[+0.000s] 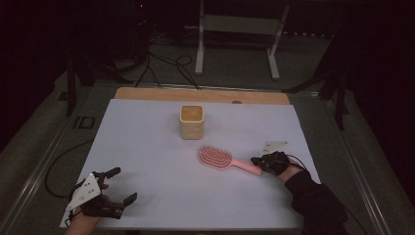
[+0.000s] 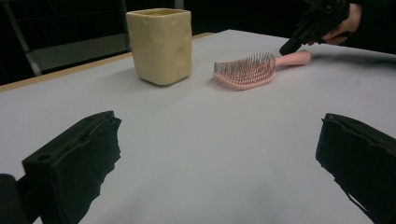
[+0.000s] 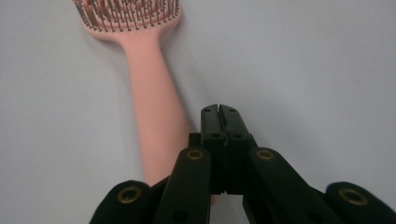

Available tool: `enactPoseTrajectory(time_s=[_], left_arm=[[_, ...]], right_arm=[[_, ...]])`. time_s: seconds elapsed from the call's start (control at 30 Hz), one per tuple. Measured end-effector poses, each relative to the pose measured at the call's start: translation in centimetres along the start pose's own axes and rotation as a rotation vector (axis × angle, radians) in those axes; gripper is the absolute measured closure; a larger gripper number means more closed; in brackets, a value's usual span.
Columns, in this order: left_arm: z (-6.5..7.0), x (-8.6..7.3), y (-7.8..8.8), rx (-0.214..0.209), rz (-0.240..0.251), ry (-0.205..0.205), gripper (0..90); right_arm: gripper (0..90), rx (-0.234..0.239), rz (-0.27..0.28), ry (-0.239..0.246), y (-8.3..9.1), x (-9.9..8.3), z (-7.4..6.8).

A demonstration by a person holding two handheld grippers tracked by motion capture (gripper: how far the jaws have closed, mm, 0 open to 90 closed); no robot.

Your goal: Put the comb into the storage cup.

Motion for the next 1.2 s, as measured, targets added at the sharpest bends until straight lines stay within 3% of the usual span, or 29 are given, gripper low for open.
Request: enactPoseTrajectory(time_s=[0.9,1.2], left_arm=[[0.0,0.2,0.1,0.005,0.005,-0.005,0.0],[0.1,0.2,0.1,0.005,0.007,-0.005,0.0]], right_arm=[[90.0,0.064,-0.003,0.071,1.4,-0.5,-6.0],[90.0,0.082,-0.005,0.073,1.5,-0.6,-7.4]])
Point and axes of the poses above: each handheld gripper's, and its own axes: y roughly backward along the jaws, x roughly out of its top, z roughly to its right, the point moved 9 cm from there along -y, roughly forward along the jaws, and after that the axes turned 3 degrees about -z, right-handed, at the moved point
